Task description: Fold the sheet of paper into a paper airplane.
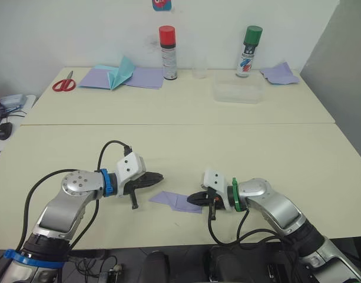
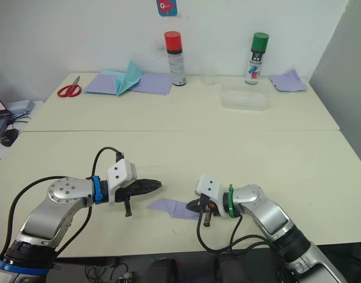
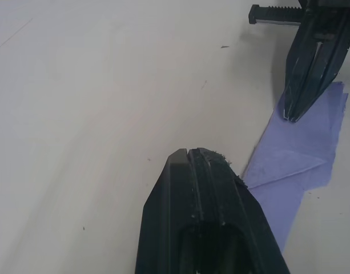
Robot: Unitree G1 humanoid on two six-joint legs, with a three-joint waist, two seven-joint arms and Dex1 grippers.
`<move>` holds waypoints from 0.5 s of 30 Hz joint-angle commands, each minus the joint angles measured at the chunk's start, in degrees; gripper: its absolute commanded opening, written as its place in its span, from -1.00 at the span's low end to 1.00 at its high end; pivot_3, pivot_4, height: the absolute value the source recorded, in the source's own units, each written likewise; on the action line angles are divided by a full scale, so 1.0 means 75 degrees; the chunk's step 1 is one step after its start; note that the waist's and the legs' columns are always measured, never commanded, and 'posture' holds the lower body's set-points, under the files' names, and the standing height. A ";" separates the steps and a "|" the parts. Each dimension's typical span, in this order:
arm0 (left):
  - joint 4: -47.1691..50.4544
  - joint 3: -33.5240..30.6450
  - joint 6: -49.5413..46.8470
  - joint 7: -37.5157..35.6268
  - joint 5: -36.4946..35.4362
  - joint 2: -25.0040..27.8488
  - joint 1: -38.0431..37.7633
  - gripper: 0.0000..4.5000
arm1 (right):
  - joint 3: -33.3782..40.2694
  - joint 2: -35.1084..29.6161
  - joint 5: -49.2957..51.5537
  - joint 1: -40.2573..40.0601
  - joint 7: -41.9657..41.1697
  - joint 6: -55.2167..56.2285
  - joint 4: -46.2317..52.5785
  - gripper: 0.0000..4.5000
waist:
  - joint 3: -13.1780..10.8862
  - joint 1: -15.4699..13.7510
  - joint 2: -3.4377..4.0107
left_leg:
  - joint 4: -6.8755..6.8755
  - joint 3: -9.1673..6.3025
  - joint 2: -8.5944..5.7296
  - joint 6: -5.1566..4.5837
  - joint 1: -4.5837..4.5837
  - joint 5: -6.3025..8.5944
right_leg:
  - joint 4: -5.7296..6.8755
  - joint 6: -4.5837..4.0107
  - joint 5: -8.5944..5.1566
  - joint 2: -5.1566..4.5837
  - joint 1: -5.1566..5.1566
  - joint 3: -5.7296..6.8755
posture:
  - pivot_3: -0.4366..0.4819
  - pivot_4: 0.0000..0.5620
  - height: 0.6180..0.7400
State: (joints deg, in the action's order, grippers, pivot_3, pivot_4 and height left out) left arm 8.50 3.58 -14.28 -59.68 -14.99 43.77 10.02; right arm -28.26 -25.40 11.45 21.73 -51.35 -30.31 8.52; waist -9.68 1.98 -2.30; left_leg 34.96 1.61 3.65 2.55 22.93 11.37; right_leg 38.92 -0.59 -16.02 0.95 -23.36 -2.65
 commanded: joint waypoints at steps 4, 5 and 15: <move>0.0301 -0.0210 0.1072 0.0052 0.0086 -0.0100 -0.0300 -1.00 | 0.0514 -0.0154 0.0029 0.0078 -0.0182 0.0697 0.0411 -0.71 | -0.0020 -0.0018 -0.0004 | 0.0000 0.0001 0.0001 0.0000 0.0018 0.0000 | 0.0000 0.0001 0.0000 -0.0001 -0.0016 0.0002 | -0.05 -0.47 1.00; 0.0351 -0.0222 0.1212 0.0073 0.0102 -0.0104 -0.0358 -1.00 | 0.0578 -0.0228 0.0058 0.0087 -0.0261 0.0744 0.0488 -0.59 | -0.0020 -0.0018 -0.0004 | 0.0000 0.0003 0.0001 0.0000 0.0021 0.0000 | 0.0000 0.0001 0.0000 -0.0004 -0.0017 0.0002 | -0.05 -0.47 1.00; 0.1940 -0.1147 0.1398 -0.0169 -0.0599 0.0343 -0.1888 -1.00 | 0.0812 -0.0722 -0.0011 -0.0202 -0.0863 0.2334 0.1193 0.99 | -0.0030 -0.0001 -0.0011 | -0.0009 0.0005 0.0005 0.0005 0.0025 0.0005 | -0.0006 -0.0005 -0.0003 -0.0008 -0.0023 0.0000 | -0.05 -0.47 1.00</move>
State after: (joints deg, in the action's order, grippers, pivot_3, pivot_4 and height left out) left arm 19.32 -2.83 -4.49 -60.57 -17.68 45.78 -3.14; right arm -23.07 -30.67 11.39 20.58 -56.99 -15.89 15.47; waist -9.91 1.97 -2.38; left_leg 34.88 1.64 3.71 2.59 23.09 11.40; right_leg 38.89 -0.65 -16.06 0.89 -23.52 -2.65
